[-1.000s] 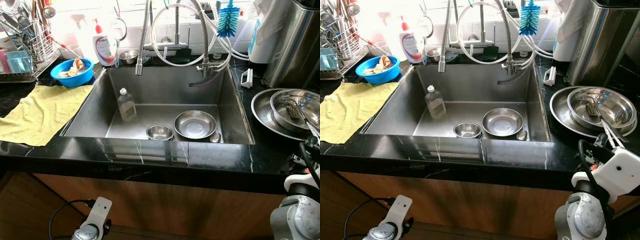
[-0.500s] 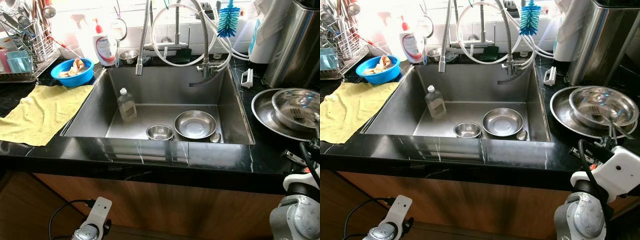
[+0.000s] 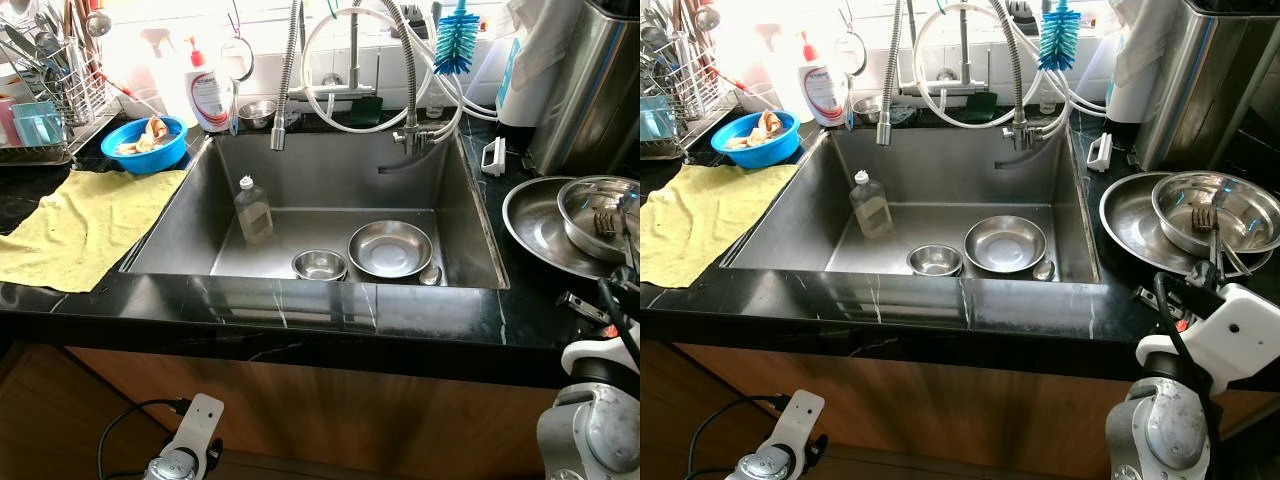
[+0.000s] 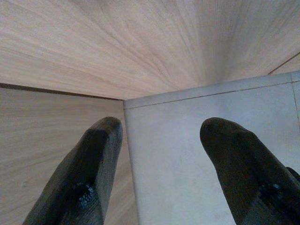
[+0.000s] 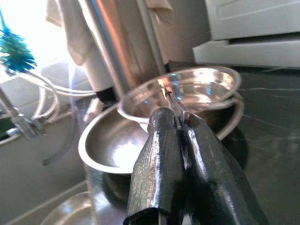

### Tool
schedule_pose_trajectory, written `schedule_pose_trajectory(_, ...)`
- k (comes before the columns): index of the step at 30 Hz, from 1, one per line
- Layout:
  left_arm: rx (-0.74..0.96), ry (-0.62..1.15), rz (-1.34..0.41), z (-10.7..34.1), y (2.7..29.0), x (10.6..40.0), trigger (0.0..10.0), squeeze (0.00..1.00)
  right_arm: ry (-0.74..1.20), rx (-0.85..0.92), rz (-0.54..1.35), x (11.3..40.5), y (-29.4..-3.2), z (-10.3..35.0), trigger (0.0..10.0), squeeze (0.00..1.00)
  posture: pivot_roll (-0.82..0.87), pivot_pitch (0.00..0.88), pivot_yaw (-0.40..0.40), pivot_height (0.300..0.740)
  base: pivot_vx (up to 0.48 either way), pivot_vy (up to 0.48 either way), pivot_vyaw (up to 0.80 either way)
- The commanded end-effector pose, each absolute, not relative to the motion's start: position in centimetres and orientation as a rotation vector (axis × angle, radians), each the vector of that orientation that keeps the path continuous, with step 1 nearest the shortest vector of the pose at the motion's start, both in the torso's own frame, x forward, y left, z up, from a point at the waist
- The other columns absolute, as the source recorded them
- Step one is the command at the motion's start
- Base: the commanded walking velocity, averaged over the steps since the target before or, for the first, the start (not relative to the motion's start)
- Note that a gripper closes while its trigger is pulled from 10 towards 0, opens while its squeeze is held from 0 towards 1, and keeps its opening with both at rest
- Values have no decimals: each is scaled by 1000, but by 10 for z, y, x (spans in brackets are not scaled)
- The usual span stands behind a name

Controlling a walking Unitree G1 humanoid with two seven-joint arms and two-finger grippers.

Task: Kitchen organization

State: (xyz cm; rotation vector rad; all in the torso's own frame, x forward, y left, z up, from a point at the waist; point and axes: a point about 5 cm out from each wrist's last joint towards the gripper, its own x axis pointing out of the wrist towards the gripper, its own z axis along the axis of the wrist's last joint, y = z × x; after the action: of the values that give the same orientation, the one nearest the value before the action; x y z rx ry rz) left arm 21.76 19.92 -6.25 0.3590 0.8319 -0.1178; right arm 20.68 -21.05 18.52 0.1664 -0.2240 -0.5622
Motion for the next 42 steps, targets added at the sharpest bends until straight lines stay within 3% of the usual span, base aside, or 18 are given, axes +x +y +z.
schedule_pose_trajectory(1, 377, 845, -99, -62, 205, 217, 10000, 0, -244, 184, -527, 209, -205, 190, 0, 0, -199, 0, 96, 740, 0, 0, 0)
schedule_pose_trajectory(2, 376, 845, -100, -62, 205, 217, 10000, 0, -254, 180, -521, 210, -204, 192, 1137, 0, -198, 0, 96, 740, 0, 0, 0)
schedule_pose_trajectory(3, 376, 844, -100, -62, 205, 217, 10000, 0, -260, 178, -518, 210, -204, 194, 1137, 0, -199, 0, 96, 740, 0, 0, 0)
schedule_pose_trajectory(4, 376, 844, -99, -62, 205, 217, 10000, 0, -268, 174, -514, 211, -203, 196, 3529, 0, -199, 0, 96, 740, 0, 0, 0)
schedule_pose_trajectory(5, 375, 843, -100, -62, 205, 217, 10000, 0, -290, 157, -505, 211, -202, 200, 10000, 0, -199, 0, 96, 740, 0, 0, 0)
schedule_pose_trajectory(15, 373, 842, -99, -62, 204, 218, 10000, 0, -372, 65, -401, 219, -195, 226, 10000, 0, -202, 0, 95, 740, 0, 0, 0)
schedule_pose_trajectory(21, 371, 844, -97, -63, 203, 217, 10000, 0, -306, -19, -80, 237, -172, 227, 10000, 0, -205, 0, 95, 740, 0, 0, 0)
schedule_pose_trajectory(28, 371, 844, -96, -63, 203, 217, 10000, 0, -292, -43, -14, 240, -167, 227, 10000, 0, -205, 0, 95, 740, 0, 0, 0)
schedule_pose_trajectory(30, 371, 844, -95, -63, 203, 217, 10000, 0, -248, -89, 132, 245, -158, 221, 10000, 0, -203, 0, 94, 740, 0, 0, 0)
schedule_pose_trajectory(42, 373, 840, -95, -62, 203, 218, 10000, 0, -224, -96, 196, 269, -172, 222, 10000, 0, -193, 0, 90, 740, 0, 0, 0)
